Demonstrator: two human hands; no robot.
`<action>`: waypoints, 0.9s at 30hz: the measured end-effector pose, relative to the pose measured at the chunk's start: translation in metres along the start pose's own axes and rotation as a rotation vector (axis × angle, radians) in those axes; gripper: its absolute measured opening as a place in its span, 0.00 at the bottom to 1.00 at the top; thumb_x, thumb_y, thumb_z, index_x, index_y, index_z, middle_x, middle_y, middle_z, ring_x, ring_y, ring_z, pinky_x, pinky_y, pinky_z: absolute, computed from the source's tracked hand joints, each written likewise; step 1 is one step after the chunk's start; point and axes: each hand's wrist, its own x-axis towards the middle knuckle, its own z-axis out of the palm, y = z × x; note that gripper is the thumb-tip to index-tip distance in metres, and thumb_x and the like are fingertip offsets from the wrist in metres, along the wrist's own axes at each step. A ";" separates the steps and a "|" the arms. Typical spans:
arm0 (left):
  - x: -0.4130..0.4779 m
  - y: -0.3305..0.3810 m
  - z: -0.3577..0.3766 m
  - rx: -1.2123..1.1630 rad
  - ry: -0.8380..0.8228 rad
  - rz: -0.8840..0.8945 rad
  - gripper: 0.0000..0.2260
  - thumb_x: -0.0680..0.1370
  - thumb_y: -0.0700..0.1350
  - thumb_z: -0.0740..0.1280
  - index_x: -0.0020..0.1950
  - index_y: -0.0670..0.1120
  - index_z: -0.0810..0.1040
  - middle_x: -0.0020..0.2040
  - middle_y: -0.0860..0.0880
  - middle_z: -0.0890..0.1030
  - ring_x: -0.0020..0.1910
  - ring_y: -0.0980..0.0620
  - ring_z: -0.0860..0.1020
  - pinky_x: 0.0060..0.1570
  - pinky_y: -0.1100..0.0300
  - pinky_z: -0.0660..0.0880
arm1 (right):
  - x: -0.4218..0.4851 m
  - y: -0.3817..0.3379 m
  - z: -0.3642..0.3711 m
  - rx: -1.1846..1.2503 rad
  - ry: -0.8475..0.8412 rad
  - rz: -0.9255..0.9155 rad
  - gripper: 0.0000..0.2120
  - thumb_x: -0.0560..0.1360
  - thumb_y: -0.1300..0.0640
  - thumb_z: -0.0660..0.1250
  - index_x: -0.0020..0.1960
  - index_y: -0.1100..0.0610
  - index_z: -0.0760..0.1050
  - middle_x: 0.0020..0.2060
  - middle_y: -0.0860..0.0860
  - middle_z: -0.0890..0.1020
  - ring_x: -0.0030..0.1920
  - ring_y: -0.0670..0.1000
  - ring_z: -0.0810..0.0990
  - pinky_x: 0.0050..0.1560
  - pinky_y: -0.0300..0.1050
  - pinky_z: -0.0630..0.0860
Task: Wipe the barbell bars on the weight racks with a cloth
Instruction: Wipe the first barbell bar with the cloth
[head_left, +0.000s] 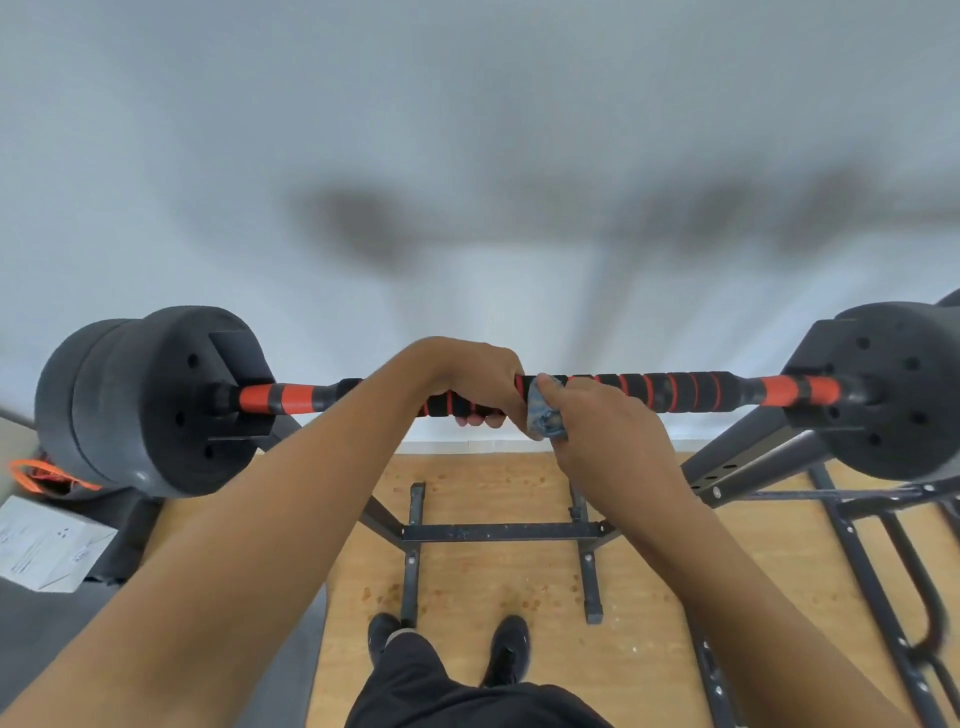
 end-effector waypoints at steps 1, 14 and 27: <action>0.000 -0.001 0.002 0.030 0.067 0.028 0.15 0.74 0.55 0.77 0.46 0.44 0.80 0.36 0.49 0.84 0.30 0.50 0.79 0.36 0.55 0.80 | 0.008 0.003 -0.003 0.007 0.026 -0.002 0.18 0.79 0.57 0.62 0.67 0.48 0.73 0.46 0.48 0.75 0.44 0.53 0.78 0.42 0.47 0.77; 0.007 -0.016 0.041 0.590 0.626 0.008 0.22 0.76 0.69 0.67 0.40 0.50 0.78 0.32 0.54 0.79 0.32 0.53 0.79 0.37 0.57 0.79 | 0.018 0.005 0.013 -0.024 0.094 0.023 0.14 0.78 0.63 0.61 0.61 0.51 0.73 0.39 0.47 0.68 0.38 0.52 0.76 0.34 0.46 0.72; -0.007 -0.009 0.034 0.558 0.647 0.004 0.27 0.68 0.74 0.73 0.47 0.52 0.75 0.37 0.54 0.80 0.37 0.52 0.80 0.40 0.55 0.77 | 0.042 0.017 -0.016 0.124 0.126 0.043 0.09 0.72 0.59 0.58 0.36 0.49 0.67 0.29 0.46 0.70 0.30 0.50 0.71 0.31 0.46 0.72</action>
